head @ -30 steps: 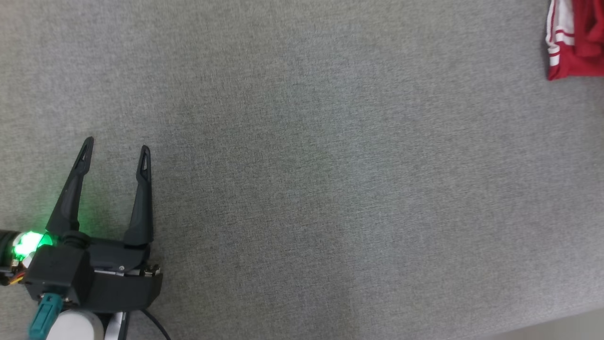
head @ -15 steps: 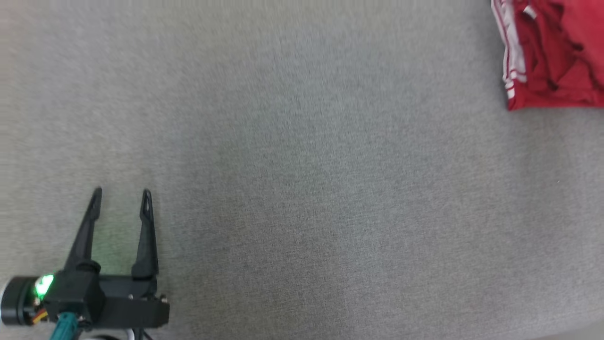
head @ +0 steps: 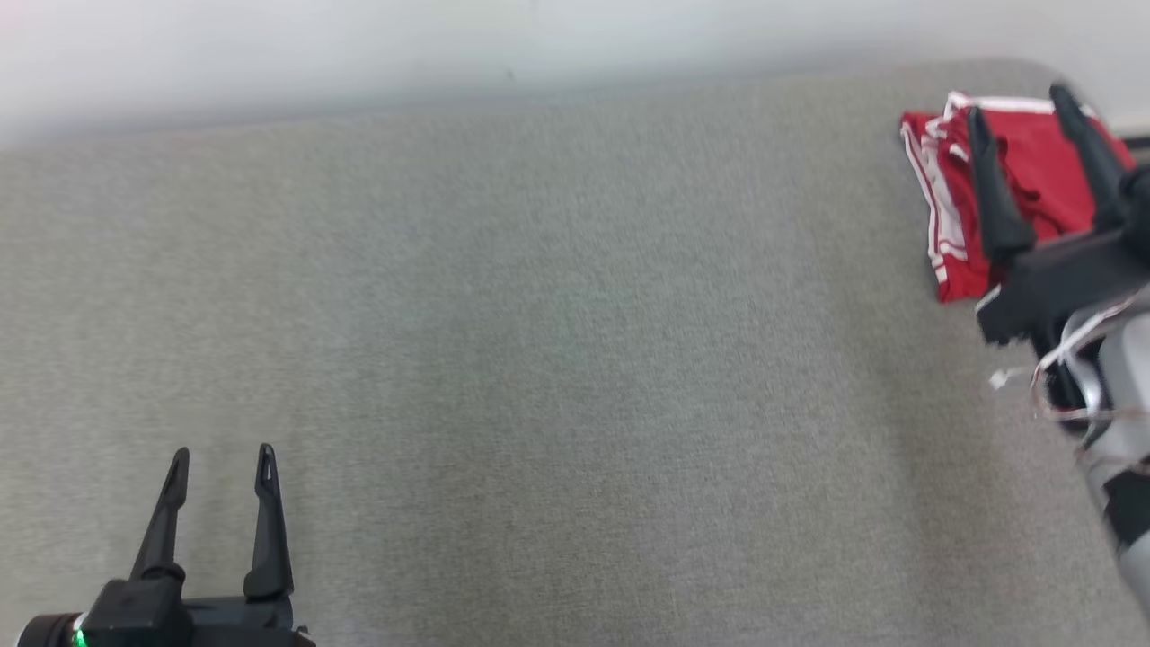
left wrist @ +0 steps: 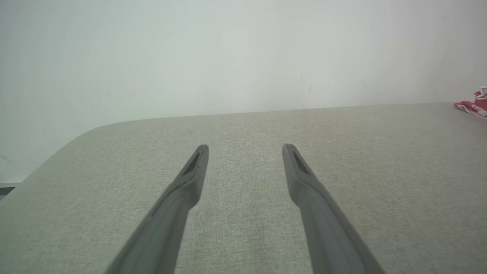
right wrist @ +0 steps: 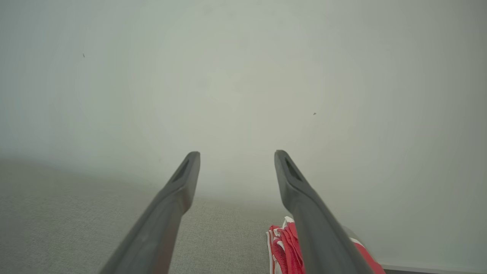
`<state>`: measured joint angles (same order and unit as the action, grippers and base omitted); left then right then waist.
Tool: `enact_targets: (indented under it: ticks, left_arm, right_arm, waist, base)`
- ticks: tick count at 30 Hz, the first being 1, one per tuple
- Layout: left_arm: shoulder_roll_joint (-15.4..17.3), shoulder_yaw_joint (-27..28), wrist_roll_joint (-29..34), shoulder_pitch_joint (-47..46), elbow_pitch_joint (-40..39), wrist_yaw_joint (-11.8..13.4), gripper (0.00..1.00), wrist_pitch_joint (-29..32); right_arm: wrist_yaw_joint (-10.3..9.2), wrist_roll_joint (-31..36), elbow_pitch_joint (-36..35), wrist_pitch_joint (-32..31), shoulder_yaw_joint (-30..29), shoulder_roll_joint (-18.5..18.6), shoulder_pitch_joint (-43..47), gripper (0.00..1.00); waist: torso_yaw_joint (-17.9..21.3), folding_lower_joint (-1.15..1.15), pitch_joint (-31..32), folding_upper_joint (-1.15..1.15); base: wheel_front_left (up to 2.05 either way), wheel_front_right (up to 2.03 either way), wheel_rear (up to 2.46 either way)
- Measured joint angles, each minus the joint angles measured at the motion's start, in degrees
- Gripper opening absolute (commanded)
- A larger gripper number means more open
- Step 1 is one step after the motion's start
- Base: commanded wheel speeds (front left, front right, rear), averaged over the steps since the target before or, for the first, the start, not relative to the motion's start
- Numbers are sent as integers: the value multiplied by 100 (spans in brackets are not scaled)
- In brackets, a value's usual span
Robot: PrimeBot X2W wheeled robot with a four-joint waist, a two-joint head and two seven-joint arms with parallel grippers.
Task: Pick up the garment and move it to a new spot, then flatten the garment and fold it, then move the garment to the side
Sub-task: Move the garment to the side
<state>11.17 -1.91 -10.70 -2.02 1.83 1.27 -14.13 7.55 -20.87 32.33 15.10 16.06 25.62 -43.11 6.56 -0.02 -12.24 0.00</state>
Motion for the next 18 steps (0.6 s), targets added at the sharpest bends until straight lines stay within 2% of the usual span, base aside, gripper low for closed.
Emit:
enact_targets:
  ticks: [7,18]
  left_arm:
    - [-35,-9,-35,118,107,24,100,-34]
    - [-43,-51,-58,164,289,18,100,-66]
  right_arm:
    - [0,183,-666,2,-445,-379,1081,100]
    - [0,325,-1595,-54,-937,-949,2610,100]
  waist:
    - [-252,1,419,-1]
    - [-562,1,734,0]
  base:
    - [0,0,0]
    - [0,0,0]
